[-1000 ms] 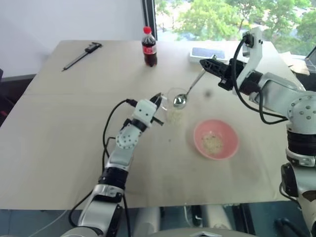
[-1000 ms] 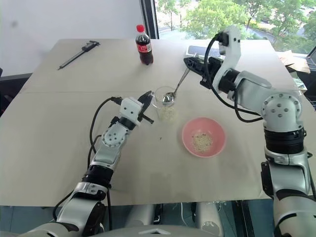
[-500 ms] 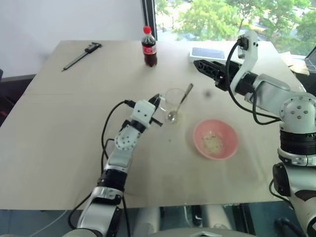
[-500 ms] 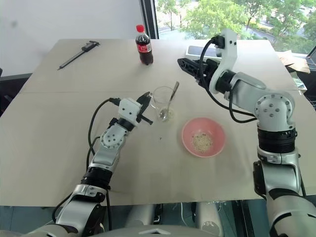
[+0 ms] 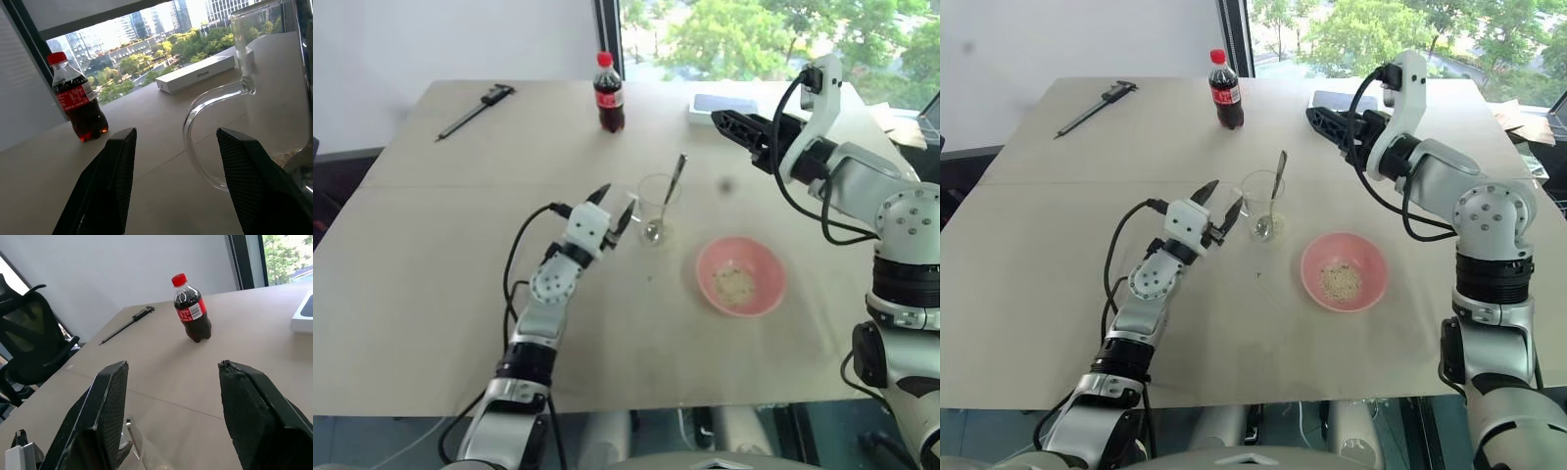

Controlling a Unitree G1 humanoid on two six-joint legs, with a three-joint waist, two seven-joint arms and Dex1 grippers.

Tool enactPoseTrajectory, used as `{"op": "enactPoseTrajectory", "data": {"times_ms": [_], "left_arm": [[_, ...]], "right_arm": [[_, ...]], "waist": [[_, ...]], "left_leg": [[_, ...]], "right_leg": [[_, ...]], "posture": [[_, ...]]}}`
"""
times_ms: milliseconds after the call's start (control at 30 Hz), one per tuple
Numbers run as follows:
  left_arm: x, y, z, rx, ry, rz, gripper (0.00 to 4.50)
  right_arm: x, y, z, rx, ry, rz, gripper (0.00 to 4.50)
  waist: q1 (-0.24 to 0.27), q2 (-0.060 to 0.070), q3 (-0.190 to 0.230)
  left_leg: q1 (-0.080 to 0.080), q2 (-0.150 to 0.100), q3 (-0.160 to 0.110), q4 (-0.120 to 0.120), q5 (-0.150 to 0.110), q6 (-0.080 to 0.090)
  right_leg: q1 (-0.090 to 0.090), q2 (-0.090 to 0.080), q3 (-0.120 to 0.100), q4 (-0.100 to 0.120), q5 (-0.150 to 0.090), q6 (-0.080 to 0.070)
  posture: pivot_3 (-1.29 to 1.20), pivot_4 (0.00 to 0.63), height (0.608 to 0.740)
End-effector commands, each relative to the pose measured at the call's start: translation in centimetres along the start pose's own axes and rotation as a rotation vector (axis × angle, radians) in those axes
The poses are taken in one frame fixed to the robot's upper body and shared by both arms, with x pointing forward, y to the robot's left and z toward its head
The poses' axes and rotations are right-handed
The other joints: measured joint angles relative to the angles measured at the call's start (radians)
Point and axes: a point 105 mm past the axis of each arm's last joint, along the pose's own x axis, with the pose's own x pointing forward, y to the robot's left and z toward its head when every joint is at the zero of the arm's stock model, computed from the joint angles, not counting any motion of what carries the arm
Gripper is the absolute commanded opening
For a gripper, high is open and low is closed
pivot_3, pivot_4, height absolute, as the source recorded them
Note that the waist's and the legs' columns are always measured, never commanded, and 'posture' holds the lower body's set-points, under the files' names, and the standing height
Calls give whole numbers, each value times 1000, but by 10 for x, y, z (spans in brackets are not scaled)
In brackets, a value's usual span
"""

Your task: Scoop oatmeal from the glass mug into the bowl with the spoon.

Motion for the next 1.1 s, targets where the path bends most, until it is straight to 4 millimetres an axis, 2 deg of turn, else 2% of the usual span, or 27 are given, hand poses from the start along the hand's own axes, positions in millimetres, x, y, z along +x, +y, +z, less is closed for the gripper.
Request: {"op": "enactPoseTrajectory", "data": {"times_ms": [33, 167, 267, 300, 367, 400, 433, 467, 500, 567, 633, 767, 933, 1100], "left_arm": [[-12, 1, 15, 4, -32, -16, 2709], [-32, 3, 20, -15, -5, -13, 2709], [-48, 4, 21, -33, 32, -19, 2709], [-54, 4, 19, -44, 49, -16, 2735], [-66, 2, 13, -42, 90, -30, 3258], [-72, 1, 10, -44, 110, -39, 3555], [-78, 1, 8, -48, 130, -40, 3940], [-86, 2, 3, -57, 159, -43, 4438], [-95, 1, -1, -69, 188, -46, 4480], [-113, -4, -7, -129, 237, -53, 4480], [-129, -9, -11, -176, 277, -61, 4480], [-149, -17, -19, -233, 341, -89, 4480], [-162, -20, -28, -295, 389, -75, 4480], [-157, -16, -27, -310, 383, -46, 4480]], "right_arm": [[-21, -10, 19, -92, -114, -42, 2960], [-52, -42, 13, -160, -166, -155, 2960], [-79, -62, -10, -314, -87, -185, 2960], [-89, -68, -18, -345, -59, -189, 3207], [-108, -85, -33, -350, -23, -239, 3813], [-118, -92, -40, -371, -7, -268, 4272], [-127, -98, -47, -426, 26, -293, 4500], [-140, -105, -59, -477, 68, -319, 4500], [-152, -109, -66, -499, 76, -340, 4500], [-175, -109, -89, -536, 155, -326, 4500], [-194, -106, -111, -500, 208, -301, 4500], [-217, -98, -136, -386, 239, -247, 4500], [-229, -99, -146, -364, 242, -216, 4500], [-232, -105, -149, -352, 235, -190, 4500]], "waist": [[3, 0, 0], [7, 0, 0], [4, 0, 0], [5, 0, 0], [4, 1, 0], [2, 1, 0], [1, 2, -1], [1, 2, -1], [1, 2, -1], [3, 2, -1], [3, 2, -1], [2, 3, -1], [0, 4, -2], [2, 8, -4]], "left_leg": [[0, 0, 0, 0, 0, 0], [-1, 0, 0, 0, 0, 0], [-1, -1, 0, 0, 0, 0], [0, -1, 0, 0, 0, 0], [1, 0, 0, -1, 0, 0], [1, 0, 0, -1, 0, 0], [2, 0, 0, -1, 0, 0], [2, 0, 1, -1, 0, 0], [3, 0, 1, -1, 0, 0], [4, 0, 0, -1, 0, 0], [5, 0, 1, -1, 0, 0], [11, 0, 3, -1, 0, 0], [21, 1, 2, -1, -1, 0], [20, 1, 3, -2, -1, 0]], "right_leg": [[0, 0, 0, 0, 0, 0], [0, -1, -1, -2, 0, 0], [1, -1, 0, -2, 0, 0], [1, -1, 0, -2, 0, 0], [1, -1, 0, -2, 0, 0], [1, 0, 0, -2, 0, 0], [1, 0, 1, -2, 0, 0], [1, 0, 2, -1, 0, 0], [1, 1, 1, -1, 0, 0], [1, 1, 2, -1, -1, 0], [2, 1, 2, -1, -1, 0], [6, 1, 5, -1, -6, 0], [15, 1, 5, -1, -6, 0], [15, 1, 5, -1, -6, 0]], "posture": [[0, 150, 740], [0, 150, 740], [0, 150, 740], [0, 150, 740], [0, 150, 740], [0, 150, 740], [0, 150, 740], [0, 150, 740], [0, 150, 740], [0, 150, 740], [0, 150, 740], [0, 150, 740], [0, 150, 740], [0, 150, 740]]}}
